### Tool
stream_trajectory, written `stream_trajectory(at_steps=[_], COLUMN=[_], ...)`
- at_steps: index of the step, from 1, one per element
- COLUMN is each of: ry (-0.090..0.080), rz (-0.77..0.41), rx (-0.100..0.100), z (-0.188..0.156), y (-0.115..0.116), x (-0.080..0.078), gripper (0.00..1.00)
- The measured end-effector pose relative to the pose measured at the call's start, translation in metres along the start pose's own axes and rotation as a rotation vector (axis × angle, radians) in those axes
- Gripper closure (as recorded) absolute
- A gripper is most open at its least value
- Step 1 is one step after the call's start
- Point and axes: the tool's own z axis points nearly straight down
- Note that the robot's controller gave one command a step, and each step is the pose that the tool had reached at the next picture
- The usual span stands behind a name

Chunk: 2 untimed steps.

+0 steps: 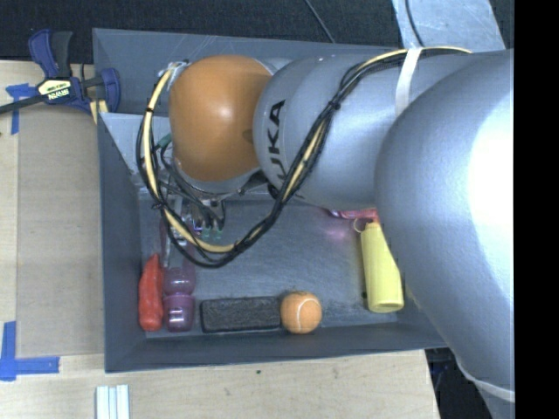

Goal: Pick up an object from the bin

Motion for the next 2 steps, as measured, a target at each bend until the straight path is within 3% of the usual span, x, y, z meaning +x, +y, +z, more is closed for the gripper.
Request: stream_trajectory(at_steps=[1,2], ry=[-0.008,-0.012], rz=[0.005,-0.620], rx=[-0.002,-0.001], z=[-0.005,0.069], y=[-0.001,-0.011], x=[-0.002,0.027], gripper=[0.00,0.00])
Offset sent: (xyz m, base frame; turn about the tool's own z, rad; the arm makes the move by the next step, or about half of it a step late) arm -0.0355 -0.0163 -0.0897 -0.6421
